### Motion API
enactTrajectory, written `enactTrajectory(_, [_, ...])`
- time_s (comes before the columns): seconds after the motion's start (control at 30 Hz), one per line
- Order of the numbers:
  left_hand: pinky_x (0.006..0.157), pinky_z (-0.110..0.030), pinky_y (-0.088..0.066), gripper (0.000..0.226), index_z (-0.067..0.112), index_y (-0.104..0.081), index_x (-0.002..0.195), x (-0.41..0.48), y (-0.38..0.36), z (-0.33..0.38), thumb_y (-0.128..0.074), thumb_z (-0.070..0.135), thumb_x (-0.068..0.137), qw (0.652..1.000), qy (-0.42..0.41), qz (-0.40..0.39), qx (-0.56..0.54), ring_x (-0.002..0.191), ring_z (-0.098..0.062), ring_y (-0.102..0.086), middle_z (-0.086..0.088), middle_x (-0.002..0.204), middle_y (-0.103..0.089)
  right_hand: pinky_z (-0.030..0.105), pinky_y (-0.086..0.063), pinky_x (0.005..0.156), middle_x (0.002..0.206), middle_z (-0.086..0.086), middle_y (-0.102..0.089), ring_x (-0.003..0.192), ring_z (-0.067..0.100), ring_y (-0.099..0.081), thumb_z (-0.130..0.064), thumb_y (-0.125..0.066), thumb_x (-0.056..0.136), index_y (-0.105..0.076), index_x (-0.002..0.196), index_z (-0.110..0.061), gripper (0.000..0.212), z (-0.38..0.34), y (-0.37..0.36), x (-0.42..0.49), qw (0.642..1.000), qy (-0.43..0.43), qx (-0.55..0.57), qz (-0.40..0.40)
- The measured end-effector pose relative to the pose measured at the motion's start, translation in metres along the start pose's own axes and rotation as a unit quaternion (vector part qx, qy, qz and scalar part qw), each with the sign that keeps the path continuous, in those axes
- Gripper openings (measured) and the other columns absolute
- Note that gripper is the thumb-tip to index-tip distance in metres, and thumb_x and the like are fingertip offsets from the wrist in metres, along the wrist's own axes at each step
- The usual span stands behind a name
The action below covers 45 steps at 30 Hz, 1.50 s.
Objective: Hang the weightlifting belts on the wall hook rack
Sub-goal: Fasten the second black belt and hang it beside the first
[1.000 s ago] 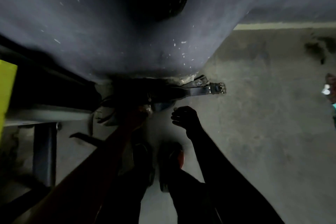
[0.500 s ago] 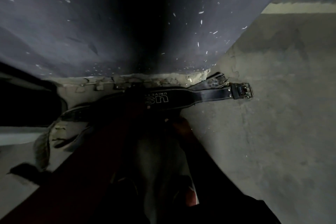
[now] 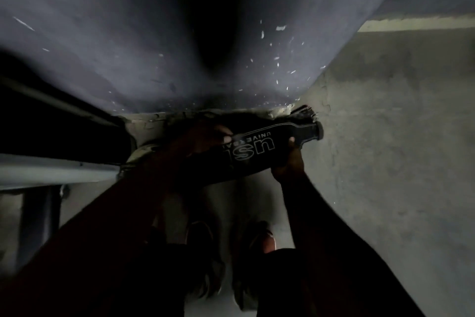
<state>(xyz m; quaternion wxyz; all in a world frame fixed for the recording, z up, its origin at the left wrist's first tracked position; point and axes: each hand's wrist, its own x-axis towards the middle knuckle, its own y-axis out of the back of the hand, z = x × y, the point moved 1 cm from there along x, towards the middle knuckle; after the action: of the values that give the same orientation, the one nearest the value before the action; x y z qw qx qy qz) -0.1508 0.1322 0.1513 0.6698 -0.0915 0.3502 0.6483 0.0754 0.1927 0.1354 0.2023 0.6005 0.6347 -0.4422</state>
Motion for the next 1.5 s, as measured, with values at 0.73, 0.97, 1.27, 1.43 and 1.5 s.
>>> enactTrajectory(0.73, [0.079,-0.027,-0.06,0.03,0.001,-0.058,0.125,-0.412,0.133,0.393,-0.044,-0.005,0.099,0.946,-0.162,-0.135,-0.245,0.091,-0.016,-0.074,-0.009,0.106,-0.075,0.036,-0.063,0.065,0.081,0.009,-0.069,0.072,0.022,-0.07,-0.052,-0.053,0.097,-0.063,0.112,-0.012,0.044,-0.278,-0.172,-0.522,0.887,0.167,-0.372,-0.218])
enactTrajectory(0.97, [0.061,-0.026,-0.055,0.015,0.02,-0.059,0.107,-0.502,0.134,0.452,-0.051,0.031,0.102,0.958,-0.253,0.003,-0.133,0.069,-0.012,-0.054,-0.005,0.085,-0.058,0.028,-0.054,0.062,0.082,-0.003,-0.071,0.071,0.012,-0.065,-0.027,-0.059,0.098,-0.066,0.092,-0.019,0.012,-0.293,-0.197,-0.626,0.834,0.339,-0.395,-0.185])
enactTrajectory(1.27, [0.059,-0.027,-0.037,0.011,0.024,-0.058,0.088,-0.553,0.124,0.504,-0.06,0.017,0.096,0.864,-0.434,0.244,-0.076,0.06,-0.004,-0.041,0.011,0.066,-0.047,0.032,-0.056,0.061,0.078,-0.001,-0.062,0.066,0.012,-0.059,-0.031,-0.046,0.105,-0.052,0.088,-0.023,0.02,-0.323,-0.206,-0.695,0.773,0.485,-0.352,-0.207])
enactTrajectory(1.43, [0.08,-0.034,-0.044,0.006,0.021,-0.06,0.102,-0.574,0.123,0.542,-0.054,0.021,0.1,0.802,-0.489,0.29,-0.182,0.085,-0.019,-0.055,-0.008,0.092,-0.062,0.026,-0.048,0.051,0.067,-0.009,-0.059,0.056,0.007,-0.054,-0.017,-0.05,0.103,-0.052,0.081,-0.023,0.023,-0.347,-0.221,-0.727,0.721,0.556,-0.33,-0.248])
enactTrajectory(1.5, [0.081,-0.034,-0.048,0.009,0.018,-0.06,0.101,-0.584,0.125,0.563,-0.054,0.011,0.1,0.781,-0.498,0.308,-0.218,0.087,-0.021,-0.058,-0.012,0.094,-0.064,0.032,-0.05,0.06,0.072,-0.005,-0.06,0.065,0.013,-0.056,-0.023,-0.054,0.101,-0.055,0.082,-0.025,0.02,-0.357,-0.228,-0.732,0.705,0.582,-0.321,-0.247])
